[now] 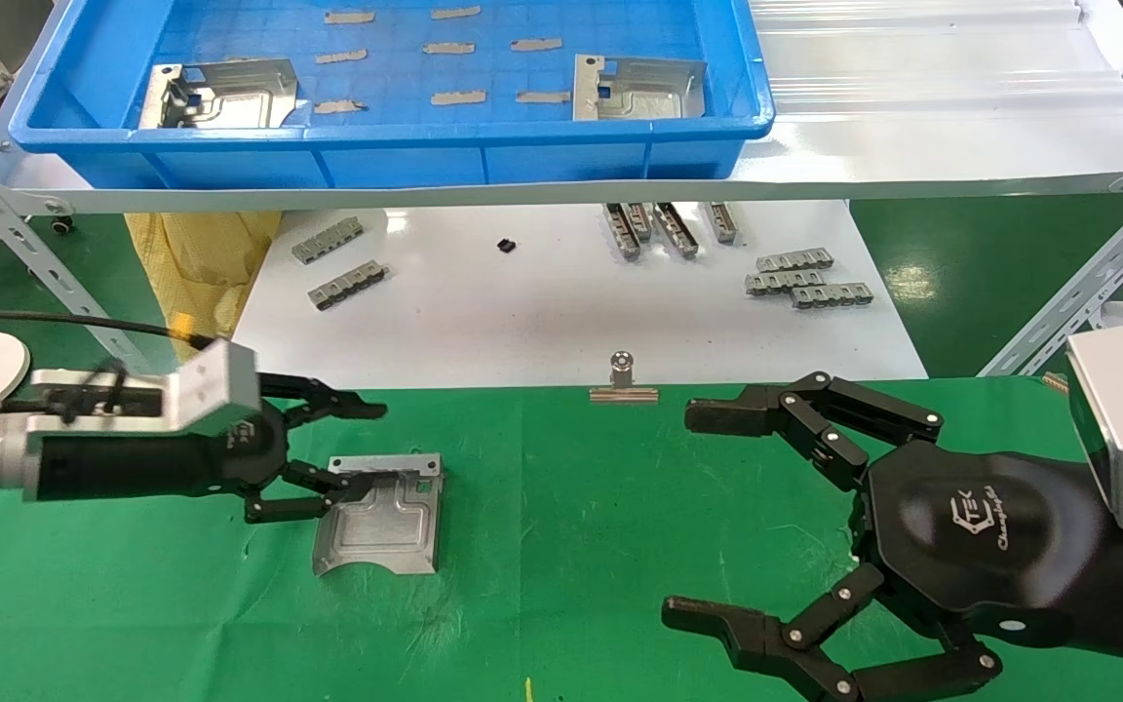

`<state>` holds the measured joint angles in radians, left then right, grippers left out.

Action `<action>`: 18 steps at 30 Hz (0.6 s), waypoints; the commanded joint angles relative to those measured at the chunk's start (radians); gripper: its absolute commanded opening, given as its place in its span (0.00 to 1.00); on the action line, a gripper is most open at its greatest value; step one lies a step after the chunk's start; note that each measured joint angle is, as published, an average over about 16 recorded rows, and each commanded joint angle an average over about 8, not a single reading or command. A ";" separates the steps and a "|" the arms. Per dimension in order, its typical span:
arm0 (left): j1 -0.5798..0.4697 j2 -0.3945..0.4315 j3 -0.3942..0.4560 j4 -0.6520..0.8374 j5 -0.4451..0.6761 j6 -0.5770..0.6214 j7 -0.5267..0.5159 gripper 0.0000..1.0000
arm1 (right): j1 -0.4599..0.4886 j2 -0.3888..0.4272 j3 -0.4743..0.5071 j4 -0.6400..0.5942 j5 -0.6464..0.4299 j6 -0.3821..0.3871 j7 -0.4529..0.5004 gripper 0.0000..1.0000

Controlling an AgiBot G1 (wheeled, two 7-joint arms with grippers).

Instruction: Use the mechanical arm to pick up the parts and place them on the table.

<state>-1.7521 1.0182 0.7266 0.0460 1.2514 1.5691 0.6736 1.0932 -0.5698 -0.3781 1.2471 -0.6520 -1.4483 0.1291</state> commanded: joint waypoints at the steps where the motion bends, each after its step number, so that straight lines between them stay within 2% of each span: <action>1: 0.011 -0.008 -0.015 0.022 -0.020 0.019 -0.035 1.00 | 0.000 0.000 0.000 0.000 0.000 0.000 0.000 1.00; 11: 0.019 -0.012 -0.020 0.010 -0.028 0.019 -0.040 1.00 | 0.000 0.000 0.000 0.000 0.000 0.000 0.000 1.00; 18: 0.074 -0.045 -0.055 -0.101 -0.068 0.012 -0.108 1.00 | 0.000 0.000 0.000 0.000 0.000 0.000 0.000 1.00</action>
<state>-1.6753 0.9711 0.6691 -0.0618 1.1808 1.5804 0.5620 1.0930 -0.5697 -0.3781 1.2469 -0.6520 -1.4482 0.1291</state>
